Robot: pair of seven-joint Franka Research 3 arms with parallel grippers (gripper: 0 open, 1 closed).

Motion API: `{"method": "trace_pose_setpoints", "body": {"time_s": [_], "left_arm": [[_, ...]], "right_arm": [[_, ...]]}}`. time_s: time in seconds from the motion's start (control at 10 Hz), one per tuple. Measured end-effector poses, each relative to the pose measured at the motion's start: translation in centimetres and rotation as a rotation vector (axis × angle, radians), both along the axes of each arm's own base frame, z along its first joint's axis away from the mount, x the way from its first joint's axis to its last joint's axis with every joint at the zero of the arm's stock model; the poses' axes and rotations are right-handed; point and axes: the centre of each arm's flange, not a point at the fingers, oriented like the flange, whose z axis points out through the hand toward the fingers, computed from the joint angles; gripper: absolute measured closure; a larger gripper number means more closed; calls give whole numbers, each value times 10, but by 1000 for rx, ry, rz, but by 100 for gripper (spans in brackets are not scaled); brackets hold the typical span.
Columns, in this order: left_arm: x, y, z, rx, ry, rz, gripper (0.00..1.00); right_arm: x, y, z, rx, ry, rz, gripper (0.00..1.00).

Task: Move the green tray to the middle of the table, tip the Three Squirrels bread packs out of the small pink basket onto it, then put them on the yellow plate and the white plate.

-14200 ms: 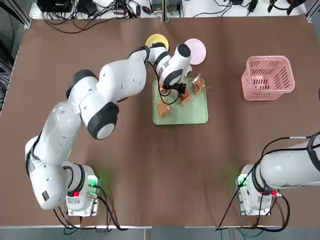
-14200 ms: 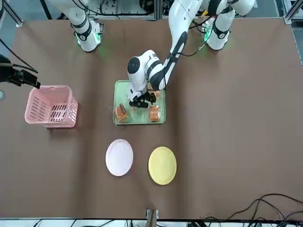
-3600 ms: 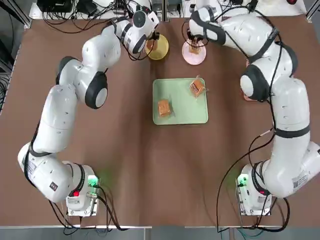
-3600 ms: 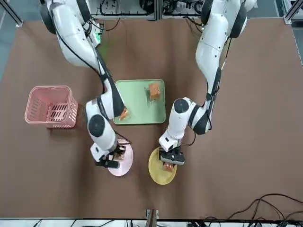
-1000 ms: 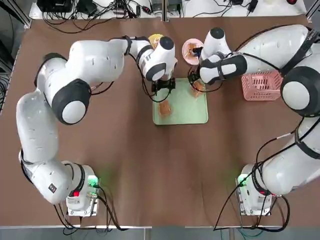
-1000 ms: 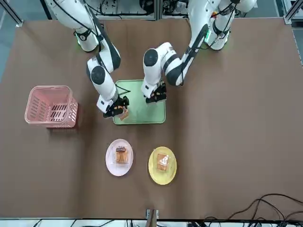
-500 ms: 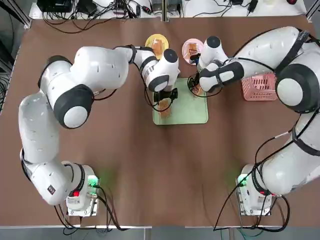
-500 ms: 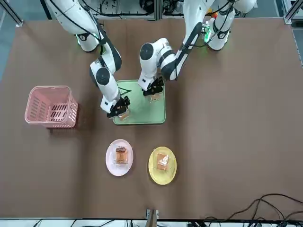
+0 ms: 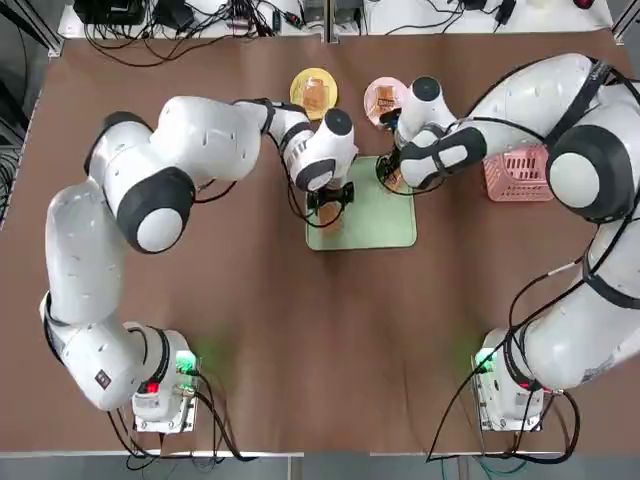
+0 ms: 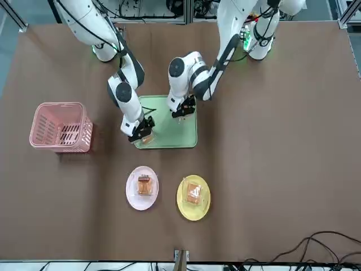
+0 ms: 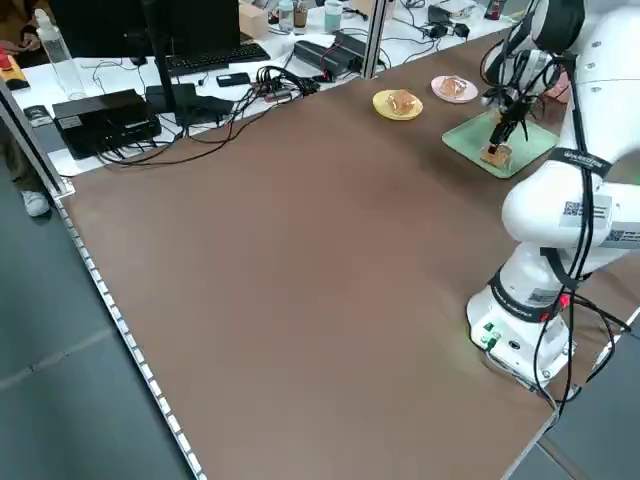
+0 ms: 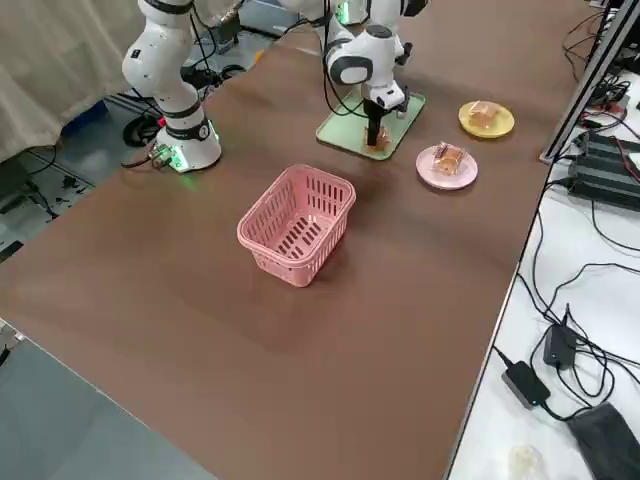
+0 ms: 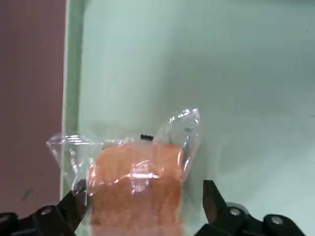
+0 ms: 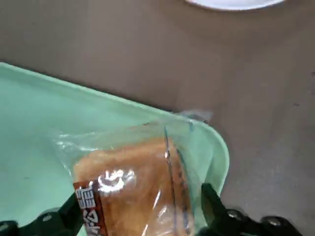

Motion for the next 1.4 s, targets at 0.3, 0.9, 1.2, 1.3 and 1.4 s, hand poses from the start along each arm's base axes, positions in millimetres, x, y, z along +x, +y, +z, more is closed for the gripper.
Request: {"method": "trace_pose_setpoints", "body": {"time_s": [0.3, 0.9, 1.2, 1.3, 1.4], "left_arm": [[3, 1, -4, -3, -9, -7, 2], [16, 2, 18, -18, -39, -31, 50], [69, 28, 106, -25, -124, -65, 51], [92, 45, 136, -29, -148, -70, 51], [115, 62, 155, -37, -170, -71, 50]], "right_arm": [[12, -14, 1, -17, -24, -1, 2], [11, -9, 4, -9, -28, -19, 35], [17, -3, 23, 10, -60, -61, 43], [29, -5, 39, 18, -85, -75, 43], [45, -10, 59, 12, -100, -96, 43]]}}
